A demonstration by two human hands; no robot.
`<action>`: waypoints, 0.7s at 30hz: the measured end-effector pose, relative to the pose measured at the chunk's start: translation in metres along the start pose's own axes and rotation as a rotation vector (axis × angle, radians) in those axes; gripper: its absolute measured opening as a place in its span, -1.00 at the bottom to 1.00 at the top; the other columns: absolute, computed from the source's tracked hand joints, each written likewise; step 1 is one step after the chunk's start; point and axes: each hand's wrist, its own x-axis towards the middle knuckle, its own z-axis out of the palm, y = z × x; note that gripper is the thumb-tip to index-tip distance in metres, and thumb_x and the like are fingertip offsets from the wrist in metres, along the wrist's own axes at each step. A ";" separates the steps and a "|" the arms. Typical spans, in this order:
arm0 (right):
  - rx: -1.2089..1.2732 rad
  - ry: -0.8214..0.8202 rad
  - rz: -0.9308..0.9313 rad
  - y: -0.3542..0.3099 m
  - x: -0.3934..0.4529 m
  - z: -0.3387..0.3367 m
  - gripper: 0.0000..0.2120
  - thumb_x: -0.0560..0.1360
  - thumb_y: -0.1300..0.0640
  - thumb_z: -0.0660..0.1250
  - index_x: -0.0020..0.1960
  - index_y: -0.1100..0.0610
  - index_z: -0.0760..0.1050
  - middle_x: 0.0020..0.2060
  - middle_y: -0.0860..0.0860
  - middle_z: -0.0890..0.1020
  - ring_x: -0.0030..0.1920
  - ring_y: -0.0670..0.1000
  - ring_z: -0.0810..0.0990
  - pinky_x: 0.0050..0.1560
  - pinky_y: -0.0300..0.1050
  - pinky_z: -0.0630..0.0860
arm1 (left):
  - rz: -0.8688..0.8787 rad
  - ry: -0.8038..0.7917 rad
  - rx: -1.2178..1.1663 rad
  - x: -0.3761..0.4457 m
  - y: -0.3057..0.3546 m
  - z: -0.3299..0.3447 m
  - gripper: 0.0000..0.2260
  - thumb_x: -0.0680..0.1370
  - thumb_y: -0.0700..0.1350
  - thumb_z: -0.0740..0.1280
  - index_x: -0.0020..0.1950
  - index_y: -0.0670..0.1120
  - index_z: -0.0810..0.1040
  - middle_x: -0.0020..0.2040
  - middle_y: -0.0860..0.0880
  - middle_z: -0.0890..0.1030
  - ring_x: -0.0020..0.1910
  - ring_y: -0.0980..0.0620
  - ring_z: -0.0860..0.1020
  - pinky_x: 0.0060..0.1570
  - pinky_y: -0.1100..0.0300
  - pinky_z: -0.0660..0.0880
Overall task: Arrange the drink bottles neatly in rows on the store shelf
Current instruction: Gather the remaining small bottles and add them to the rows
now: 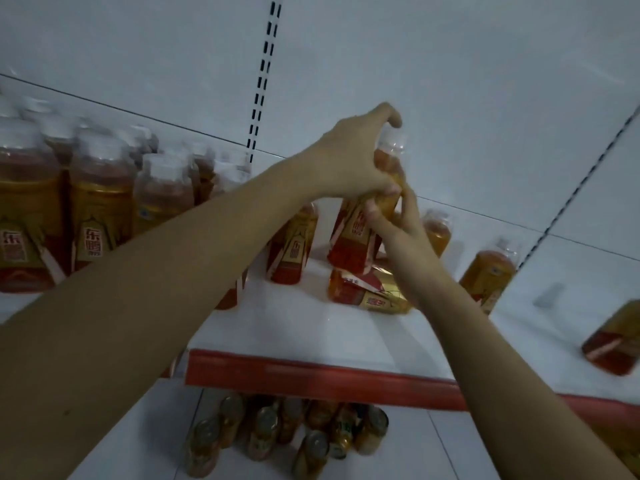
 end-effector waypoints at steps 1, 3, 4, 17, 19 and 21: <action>0.036 -0.035 0.024 0.007 -0.009 0.006 -0.41 0.61 -0.05 0.34 0.52 -0.31 0.12 0.19 -0.15 0.62 0.12 -0.12 0.68 0.00 -0.07 0.67 | -0.043 0.016 0.008 -0.010 -0.004 0.005 -0.36 0.39 -0.06 0.56 0.38 0.04 0.33 0.12 -0.04 0.53 -0.01 0.01 0.56 -0.06 0.13 0.55; 0.090 -0.094 0.051 0.024 -0.019 0.020 -0.31 0.59 0.16 0.39 0.53 -0.22 0.10 0.06 -0.20 0.67 0.08 -0.17 0.69 -0.04 -0.14 0.67 | -0.130 0.023 0.077 -0.029 -0.016 0.016 -0.35 0.37 -0.01 0.56 0.37 0.07 0.32 0.12 -0.03 0.51 0.03 -0.05 0.53 0.03 0.04 0.52; 0.098 -0.114 0.072 0.033 -0.020 0.028 -0.27 0.55 0.25 0.43 0.52 -0.16 0.12 0.03 -0.19 0.68 0.08 -0.16 0.69 -0.01 -0.11 0.68 | -0.162 0.024 0.116 -0.036 -0.023 0.020 -0.35 0.36 0.01 0.55 0.35 0.07 0.31 0.10 -0.03 0.50 0.04 -0.07 0.52 0.04 0.01 0.50; 0.038 -0.189 0.056 0.077 -0.013 0.080 -0.43 0.55 0.21 0.45 0.37 -0.01 0.19 0.12 -0.17 0.48 0.12 -0.16 0.55 0.07 -0.28 0.59 | -0.368 0.115 0.251 -0.073 -0.054 0.032 -0.35 0.43 -0.12 0.53 0.38 0.02 0.23 0.23 -0.11 0.37 0.13 -0.10 0.49 0.00 0.17 0.45; -0.043 -0.246 0.038 0.077 -0.011 0.067 -0.36 0.54 0.13 0.47 0.46 0.04 0.18 0.14 -0.22 0.44 0.17 -0.19 0.49 0.27 -0.17 0.53 | -0.361 0.127 0.411 -0.068 -0.044 0.036 -0.32 0.45 -0.11 0.50 0.46 0.00 0.21 0.35 -0.14 0.32 0.31 -0.14 0.42 0.23 0.04 0.43; -0.100 -0.251 0.014 0.076 -0.006 0.043 -0.31 0.53 0.04 0.47 0.52 0.07 0.18 0.21 -0.19 0.42 0.24 -0.19 0.44 0.32 -0.16 0.46 | -0.279 0.240 0.508 -0.060 -0.026 0.042 -0.36 0.50 -0.10 0.44 0.50 0.00 0.22 0.44 -0.10 0.28 0.41 -0.10 0.32 0.26 0.03 0.40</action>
